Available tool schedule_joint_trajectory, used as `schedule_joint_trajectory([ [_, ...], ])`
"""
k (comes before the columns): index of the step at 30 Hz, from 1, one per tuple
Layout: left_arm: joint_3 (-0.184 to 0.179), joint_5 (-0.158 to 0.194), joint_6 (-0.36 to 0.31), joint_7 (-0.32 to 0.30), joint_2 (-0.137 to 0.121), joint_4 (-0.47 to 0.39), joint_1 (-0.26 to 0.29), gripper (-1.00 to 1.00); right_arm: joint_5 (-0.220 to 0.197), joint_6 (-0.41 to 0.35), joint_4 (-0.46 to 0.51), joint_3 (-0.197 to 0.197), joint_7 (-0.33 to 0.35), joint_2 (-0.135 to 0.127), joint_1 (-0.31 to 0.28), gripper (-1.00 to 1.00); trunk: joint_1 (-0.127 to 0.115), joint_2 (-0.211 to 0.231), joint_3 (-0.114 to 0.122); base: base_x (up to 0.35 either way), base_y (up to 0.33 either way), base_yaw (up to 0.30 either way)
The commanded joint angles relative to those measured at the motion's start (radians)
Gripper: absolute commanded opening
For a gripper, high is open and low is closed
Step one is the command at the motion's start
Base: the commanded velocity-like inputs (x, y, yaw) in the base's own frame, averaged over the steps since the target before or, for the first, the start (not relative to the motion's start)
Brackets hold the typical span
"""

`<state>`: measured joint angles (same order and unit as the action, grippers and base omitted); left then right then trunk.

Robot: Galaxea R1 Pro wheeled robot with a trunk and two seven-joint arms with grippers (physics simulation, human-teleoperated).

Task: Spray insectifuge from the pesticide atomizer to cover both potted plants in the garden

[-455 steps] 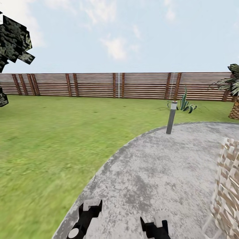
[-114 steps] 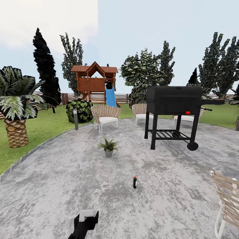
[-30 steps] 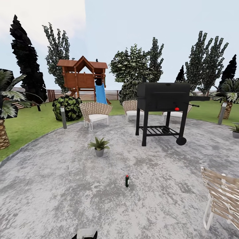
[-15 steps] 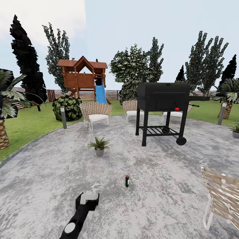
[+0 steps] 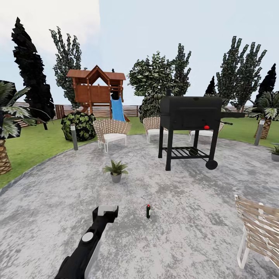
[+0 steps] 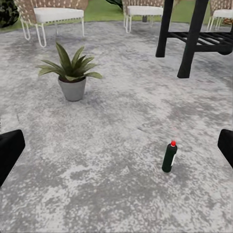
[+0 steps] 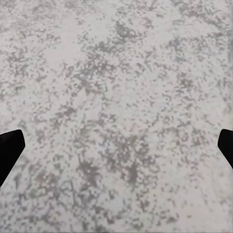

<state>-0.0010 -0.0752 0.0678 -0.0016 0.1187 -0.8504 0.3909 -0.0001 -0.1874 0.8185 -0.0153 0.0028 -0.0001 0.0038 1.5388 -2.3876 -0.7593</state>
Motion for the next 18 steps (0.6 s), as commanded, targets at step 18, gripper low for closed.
schedule_joint_trajectory([
  [18, -0.001, -0.015, 0.161, 0.002, -0.002, 0.001, 0.002, 1.00, -0.001, -0.022, 0.307, -0.006, -0.001, -0.002, 0.001, 1.00, 0.000, 0.000, -0.001, 0.000, 0.000, 0.000],
])
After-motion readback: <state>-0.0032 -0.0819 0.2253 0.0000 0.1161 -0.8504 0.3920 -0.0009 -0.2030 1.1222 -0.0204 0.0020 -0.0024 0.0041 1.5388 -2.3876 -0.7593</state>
